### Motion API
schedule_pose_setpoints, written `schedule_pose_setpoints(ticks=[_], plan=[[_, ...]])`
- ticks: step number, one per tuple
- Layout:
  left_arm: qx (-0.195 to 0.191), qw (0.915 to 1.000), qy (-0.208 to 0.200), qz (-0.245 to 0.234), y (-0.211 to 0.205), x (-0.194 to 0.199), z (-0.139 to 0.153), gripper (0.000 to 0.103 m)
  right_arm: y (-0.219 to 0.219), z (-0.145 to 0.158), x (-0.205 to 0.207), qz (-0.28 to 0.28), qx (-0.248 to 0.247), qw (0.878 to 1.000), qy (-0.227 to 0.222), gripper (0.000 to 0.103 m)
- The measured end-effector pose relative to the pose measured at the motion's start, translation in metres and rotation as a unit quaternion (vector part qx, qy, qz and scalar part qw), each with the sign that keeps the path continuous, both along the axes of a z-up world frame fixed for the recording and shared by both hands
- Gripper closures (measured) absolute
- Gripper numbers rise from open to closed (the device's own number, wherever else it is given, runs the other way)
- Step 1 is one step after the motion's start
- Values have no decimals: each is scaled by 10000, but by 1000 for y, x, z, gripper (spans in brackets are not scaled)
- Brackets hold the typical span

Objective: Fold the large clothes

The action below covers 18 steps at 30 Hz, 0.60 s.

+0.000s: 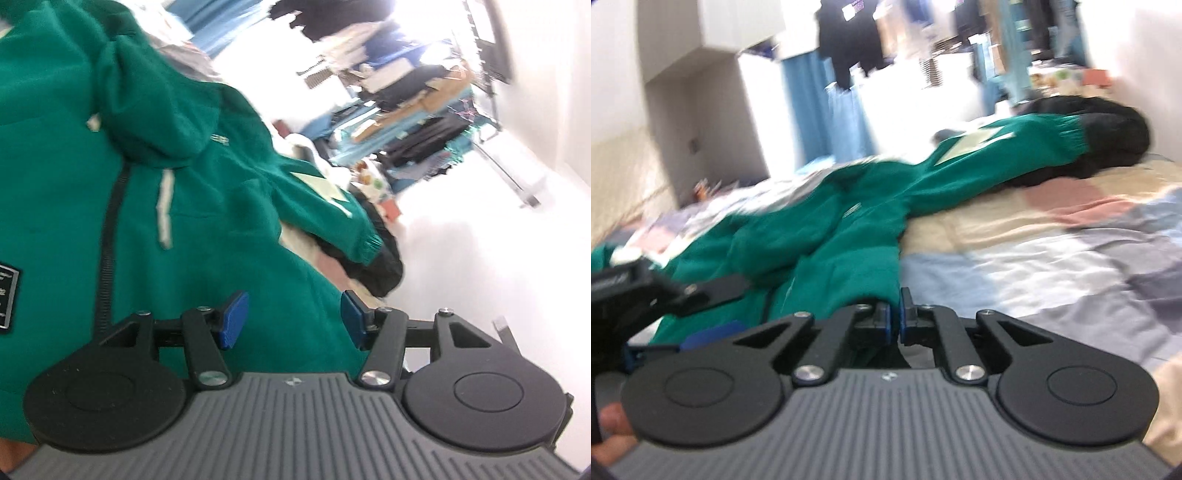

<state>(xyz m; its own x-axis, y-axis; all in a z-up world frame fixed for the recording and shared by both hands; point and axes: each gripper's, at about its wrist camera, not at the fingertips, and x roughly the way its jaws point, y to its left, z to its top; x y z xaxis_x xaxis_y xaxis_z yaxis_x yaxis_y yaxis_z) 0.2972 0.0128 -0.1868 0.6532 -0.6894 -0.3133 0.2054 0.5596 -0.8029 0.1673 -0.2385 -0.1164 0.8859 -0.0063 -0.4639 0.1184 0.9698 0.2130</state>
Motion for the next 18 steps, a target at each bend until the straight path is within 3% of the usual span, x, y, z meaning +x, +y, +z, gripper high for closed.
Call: schedule_pose_setpoints(ticks=[4, 8, 13, 16, 18], plan=[[23, 9998, 68, -198, -12, -1, -6, 42, -30, 0, -11, -643, 316, 9973, 139, 96], [676, 9968, 346, -261, -33, 4, -19, 42, -51, -6, -12, -1063, 602, 9916, 433, 95], [1431, 9863, 717, -388, -56, 12, -42, 42, -63, -21, -10, -1123, 859, 9852, 973, 91], [1856, 9787, 758, -440, -65, 15, -49, 42, -71, -24, -17, -1003, 1240, 9822, 992, 86], [1997, 9762, 731, -427, -65, 14, -51, 42, -70, -20, -22, -945, 1228, 9823, 1050, 83]])
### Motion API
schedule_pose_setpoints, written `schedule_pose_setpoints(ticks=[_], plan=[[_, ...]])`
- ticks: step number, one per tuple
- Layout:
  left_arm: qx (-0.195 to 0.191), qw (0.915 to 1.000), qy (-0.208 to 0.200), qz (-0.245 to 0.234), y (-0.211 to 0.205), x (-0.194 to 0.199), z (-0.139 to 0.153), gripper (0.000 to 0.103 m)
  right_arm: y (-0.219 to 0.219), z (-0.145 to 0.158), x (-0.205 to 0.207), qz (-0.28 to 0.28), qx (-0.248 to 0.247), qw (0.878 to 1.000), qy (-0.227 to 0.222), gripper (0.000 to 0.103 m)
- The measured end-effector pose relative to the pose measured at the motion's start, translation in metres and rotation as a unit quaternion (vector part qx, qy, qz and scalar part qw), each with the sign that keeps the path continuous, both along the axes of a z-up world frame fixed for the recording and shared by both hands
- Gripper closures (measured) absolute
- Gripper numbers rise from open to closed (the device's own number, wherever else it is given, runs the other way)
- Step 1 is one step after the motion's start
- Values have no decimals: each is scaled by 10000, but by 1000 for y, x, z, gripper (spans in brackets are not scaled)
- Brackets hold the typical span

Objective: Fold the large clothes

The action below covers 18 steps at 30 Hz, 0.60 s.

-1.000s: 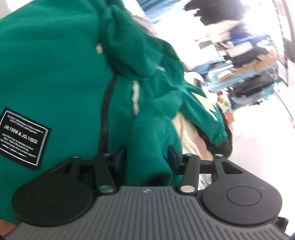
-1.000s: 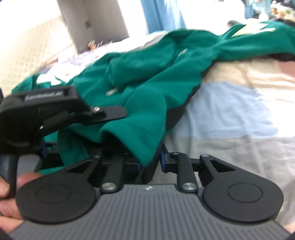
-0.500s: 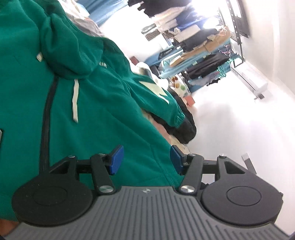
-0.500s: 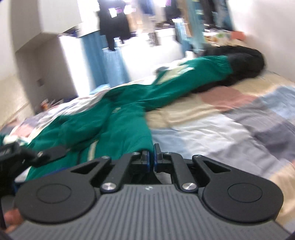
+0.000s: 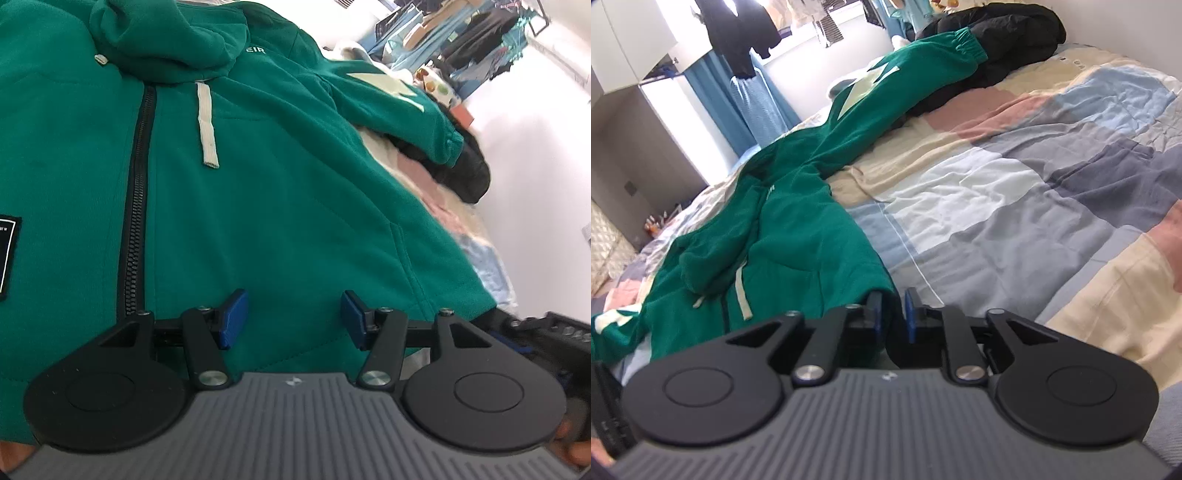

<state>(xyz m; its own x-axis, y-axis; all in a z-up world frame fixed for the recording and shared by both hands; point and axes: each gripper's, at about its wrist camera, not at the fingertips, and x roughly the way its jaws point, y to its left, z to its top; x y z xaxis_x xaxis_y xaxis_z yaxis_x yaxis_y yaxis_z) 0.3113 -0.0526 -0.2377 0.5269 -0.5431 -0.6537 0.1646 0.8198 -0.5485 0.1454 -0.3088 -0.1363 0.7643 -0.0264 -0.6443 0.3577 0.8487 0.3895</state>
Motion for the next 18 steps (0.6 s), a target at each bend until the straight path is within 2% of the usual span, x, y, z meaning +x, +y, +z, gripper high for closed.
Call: schedule_pose_setpoints(ticks=[2, 4, 6, 8, 12, 16, 18], plan=[[63, 10000, -23, 9, -1, 1, 0, 42, -3, 4, -5, 73, 14, 10000, -20, 82], [18, 10000, -55, 30, -2, 0, 1, 42, -7, 12, -13, 77, -6, 9998, -156, 75], [-62, 9999, -29, 97, 2, 0, 4, 42, -9, 19, -19, 145, -60, 9995, -288, 72], [-96, 9997, -16, 203, 10, -3, 11, 42, -6, 23, -19, 378, -97, 9986, -347, 70], [5, 9982, -145, 574, 44, -17, 40, 41, 3, 16, 8, 1033, 73, 9946, -28, 70], [155, 9936, -372, 1052, 104, -39, 80, 41, 10, 6, 43, 1560, 132, 9869, 382, 73], [325, 9895, -403, 1348, 136, -51, 97, 41, 13, -4, 56, 1573, 164, 9853, 643, 71]])
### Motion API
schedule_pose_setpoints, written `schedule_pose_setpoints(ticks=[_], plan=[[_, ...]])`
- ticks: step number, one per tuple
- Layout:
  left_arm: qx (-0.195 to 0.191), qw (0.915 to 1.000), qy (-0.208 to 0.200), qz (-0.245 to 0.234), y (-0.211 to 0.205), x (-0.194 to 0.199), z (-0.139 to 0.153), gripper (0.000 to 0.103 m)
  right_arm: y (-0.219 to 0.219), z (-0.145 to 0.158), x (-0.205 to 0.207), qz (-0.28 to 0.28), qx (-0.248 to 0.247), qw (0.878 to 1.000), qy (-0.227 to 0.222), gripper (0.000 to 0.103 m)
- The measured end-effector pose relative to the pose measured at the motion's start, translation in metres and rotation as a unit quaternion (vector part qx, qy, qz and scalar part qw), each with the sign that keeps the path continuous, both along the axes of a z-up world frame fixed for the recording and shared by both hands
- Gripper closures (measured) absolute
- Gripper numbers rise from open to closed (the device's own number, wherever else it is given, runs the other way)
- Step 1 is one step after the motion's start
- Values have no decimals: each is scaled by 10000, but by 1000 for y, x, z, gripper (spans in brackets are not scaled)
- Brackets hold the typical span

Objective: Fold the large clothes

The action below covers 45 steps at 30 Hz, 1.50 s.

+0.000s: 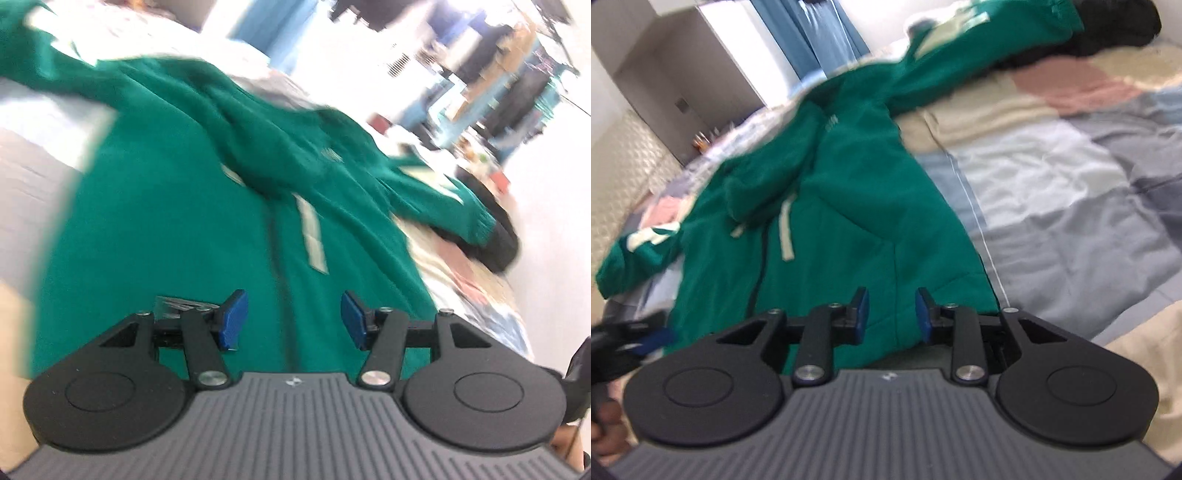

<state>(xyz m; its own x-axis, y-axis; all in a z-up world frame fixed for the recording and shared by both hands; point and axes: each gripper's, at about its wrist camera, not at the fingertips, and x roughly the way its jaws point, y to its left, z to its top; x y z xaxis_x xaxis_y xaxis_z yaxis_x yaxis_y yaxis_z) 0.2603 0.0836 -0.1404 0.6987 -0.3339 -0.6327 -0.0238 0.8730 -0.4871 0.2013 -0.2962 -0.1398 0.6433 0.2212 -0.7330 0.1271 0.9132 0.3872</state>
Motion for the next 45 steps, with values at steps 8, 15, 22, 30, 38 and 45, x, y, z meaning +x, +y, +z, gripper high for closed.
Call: schedule_pose_setpoints(ticks=[8, 15, 22, 30, 38, 45], plan=[[142, 9908, 887, 1013, 115, -14, 10, 39, -16, -45, 21, -363, 505, 9923, 1073, 74], [-303, 9723, 1907, 1320, 150, 8, -45, 39, -25, -14, 24, -287, 202, 9982, 481, 73], [-547, 9649, 2225, 1286, 134, 22, -76, 39, -37, -19, 45, -352, -38, 9974, 625, 25], [-560, 9634, 2382, 1096, 113, 29, -84, 57, -32, -57, 55, -281, 351, 9902, 1322, 23], [-653, 9716, 1934, 1198, 118, 4, -64, 93, -27, -52, 45, -35, 626, 9904, 1230, 78], [-621, 9854, 1162, 1081, 121, -27, -8, 94, -24, 1, 22, 305, 717, 9958, 480, 82]])
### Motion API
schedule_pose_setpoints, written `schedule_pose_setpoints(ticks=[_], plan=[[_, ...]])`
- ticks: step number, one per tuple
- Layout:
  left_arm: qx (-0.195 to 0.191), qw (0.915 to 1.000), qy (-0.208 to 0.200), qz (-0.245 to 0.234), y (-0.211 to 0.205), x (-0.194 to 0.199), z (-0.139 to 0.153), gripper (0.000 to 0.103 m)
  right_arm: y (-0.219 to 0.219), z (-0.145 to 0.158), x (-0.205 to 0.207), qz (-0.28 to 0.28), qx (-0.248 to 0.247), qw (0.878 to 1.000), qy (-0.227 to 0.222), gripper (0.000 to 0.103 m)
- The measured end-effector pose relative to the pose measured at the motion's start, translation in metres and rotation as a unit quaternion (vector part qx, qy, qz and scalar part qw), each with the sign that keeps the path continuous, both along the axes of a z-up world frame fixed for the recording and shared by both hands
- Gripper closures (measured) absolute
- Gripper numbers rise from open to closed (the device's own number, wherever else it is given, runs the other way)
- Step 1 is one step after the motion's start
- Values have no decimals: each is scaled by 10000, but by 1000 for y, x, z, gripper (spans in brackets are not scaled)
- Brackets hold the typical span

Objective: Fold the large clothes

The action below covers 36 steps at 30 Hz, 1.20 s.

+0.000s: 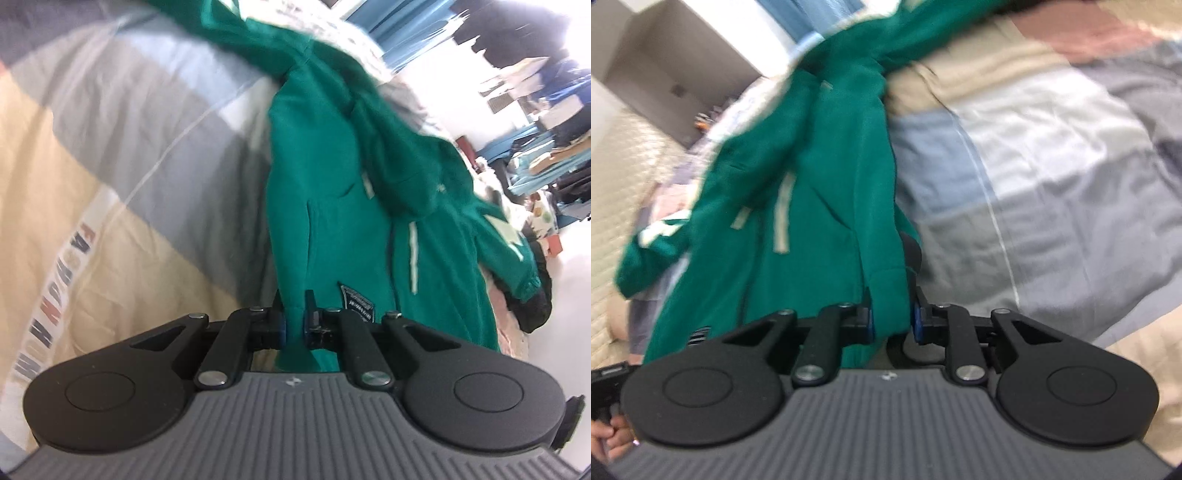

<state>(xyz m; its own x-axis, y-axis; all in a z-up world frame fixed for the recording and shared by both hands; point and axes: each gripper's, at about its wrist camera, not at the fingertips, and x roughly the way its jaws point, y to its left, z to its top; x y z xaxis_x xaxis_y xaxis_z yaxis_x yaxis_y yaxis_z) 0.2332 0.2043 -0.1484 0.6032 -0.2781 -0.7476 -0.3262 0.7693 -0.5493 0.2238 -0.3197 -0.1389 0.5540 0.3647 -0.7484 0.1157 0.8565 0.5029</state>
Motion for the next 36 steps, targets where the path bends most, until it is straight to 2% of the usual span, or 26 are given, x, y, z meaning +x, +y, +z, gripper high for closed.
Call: schedule_pose_setpoints(ticks=[3, 7, 10, 14, 21, 24, 26, 27, 28, 29, 31, 36], plan=[[-123, 9999, -60, 67, 9, -10, 13, 95, -2, 32, -10, 175, 24, 9993, -344, 82], [-184, 9997, 136, 128, 24, -20, 12, 95, 1, 45, -15, 436, -47, 9988, -237, 82], [-79, 9989, 455, 66, 23, -17, 1, 94, 3, 31, -14, 494, -186, 9985, 143, 82], [317, 9959, 844, -9, 17, -8, -15, 94, 12, -2, -13, 411, -376, 9957, 740, 82], [510, 9906, 1263, 68, 17, -1, -33, 83, 20, -21, -13, 427, -651, 9914, 1049, 77], [607, 9901, 1265, 99, 16, -4, -29, 73, 17, -16, -16, 409, -674, 9919, 993, 72], [723, 9890, 1286, 41, 14, -6, -26, 59, 16, -10, -18, 407, -713, 9926, 898, 64], [784, 9887, 1278, 3, 13, -8, -23, 55, 16, -6, -21, 406, -773, 9925, 851, 54], [793, 9892, 1236, -11, 14, -8, -21, 51, 15, -2, -23, 421, -783, 9929, 796, 40], [786, 9898, 1190, -12, 13, -11, -18, 50, 14, 2, -24, 442, -718, 9938, 727, 37], [876, 9903, 1080, -6, 9, -15, -9, 50, 13, 11, -28, 440, -686, 9954, 501, 37], [1159, 9917, 542, -108, -13, -18, 23, 50, 19, 46, -37, 504, -1077, 9924, -323, 37]])
